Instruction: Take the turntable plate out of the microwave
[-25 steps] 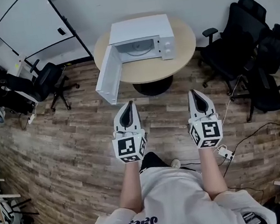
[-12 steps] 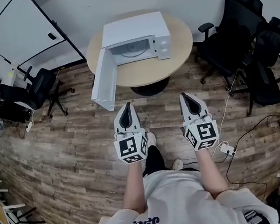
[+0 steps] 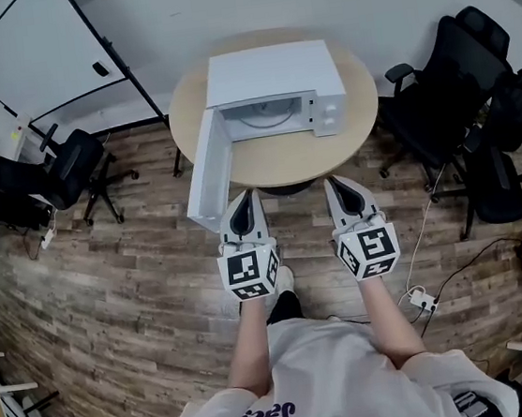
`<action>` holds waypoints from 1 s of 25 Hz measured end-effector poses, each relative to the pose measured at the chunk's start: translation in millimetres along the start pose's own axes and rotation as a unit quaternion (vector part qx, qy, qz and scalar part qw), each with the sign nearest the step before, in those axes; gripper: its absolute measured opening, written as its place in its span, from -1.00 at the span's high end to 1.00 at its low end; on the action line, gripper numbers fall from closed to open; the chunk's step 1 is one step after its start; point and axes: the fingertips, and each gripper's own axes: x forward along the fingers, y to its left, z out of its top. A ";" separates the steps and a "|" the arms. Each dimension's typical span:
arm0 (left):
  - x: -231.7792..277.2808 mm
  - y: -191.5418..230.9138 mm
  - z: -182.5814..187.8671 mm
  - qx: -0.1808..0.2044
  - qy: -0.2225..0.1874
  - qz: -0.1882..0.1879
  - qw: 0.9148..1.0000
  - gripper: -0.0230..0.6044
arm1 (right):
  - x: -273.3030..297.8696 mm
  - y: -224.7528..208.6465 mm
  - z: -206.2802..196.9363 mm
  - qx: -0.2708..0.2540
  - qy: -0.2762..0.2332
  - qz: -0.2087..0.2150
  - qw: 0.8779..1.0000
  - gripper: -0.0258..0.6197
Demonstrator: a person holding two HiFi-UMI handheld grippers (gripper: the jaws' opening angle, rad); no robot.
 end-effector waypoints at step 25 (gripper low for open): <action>141.8 55.8 -38.6 -0.022 0.047 -0.100 0.994 0.88 | 155.8 -1.9 -30.5 0.001 0.043 -0.036 0.998 0.86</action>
